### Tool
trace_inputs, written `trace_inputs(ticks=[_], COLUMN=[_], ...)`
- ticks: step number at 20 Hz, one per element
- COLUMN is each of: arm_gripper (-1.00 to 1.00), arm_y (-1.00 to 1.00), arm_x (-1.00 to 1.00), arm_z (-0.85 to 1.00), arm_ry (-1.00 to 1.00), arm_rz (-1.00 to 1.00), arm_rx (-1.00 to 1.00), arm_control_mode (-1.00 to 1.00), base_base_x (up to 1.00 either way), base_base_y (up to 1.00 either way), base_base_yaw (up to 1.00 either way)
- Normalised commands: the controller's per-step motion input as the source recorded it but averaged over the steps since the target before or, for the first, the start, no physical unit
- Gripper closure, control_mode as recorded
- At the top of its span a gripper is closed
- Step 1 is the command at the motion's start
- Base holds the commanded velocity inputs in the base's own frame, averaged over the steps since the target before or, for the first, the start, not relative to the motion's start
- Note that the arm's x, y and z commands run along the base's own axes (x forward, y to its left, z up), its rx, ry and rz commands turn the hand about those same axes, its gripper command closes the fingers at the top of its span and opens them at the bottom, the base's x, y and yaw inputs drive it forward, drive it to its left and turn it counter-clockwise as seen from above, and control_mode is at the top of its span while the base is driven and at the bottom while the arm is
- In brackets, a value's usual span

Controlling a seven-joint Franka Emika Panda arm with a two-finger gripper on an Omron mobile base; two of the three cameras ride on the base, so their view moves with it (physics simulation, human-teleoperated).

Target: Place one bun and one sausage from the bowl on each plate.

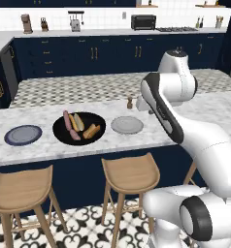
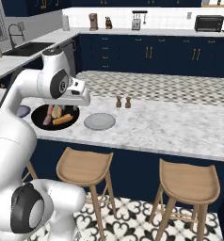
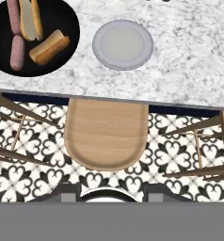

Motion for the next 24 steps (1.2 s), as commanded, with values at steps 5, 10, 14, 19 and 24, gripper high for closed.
trace_inputs(ticks=[5,10,14,19,24], arm_gripper=[-1.0,-1.0,-1.0,-1.0,-1.0], arm_y=[0.0,0.0,0.0,0.0,0.0], arm_x=[-0.01,0.0,0.0,0.0,0.0], arm_z=[0.0,0.0,0.0,0.0,0.0], arm_ry=[-0.01,0.0,0.0,0.0,0.0], arm_rz=[0.0,0.0,0.0,0.0,0.0], arm_rx=[0.0,0.0,0.0,0.0,0.0], arm_control_mode=[1.0,1.0,1.0,1.0,1.0], base_base_x=[-0.07,0.0,0.13,0.54,0.96], base_base_y=[0.36,1.0,0.88,0.25,-0.02], base_base_yaw=[0.0,0.0,0.0,-0.03,-0.07])
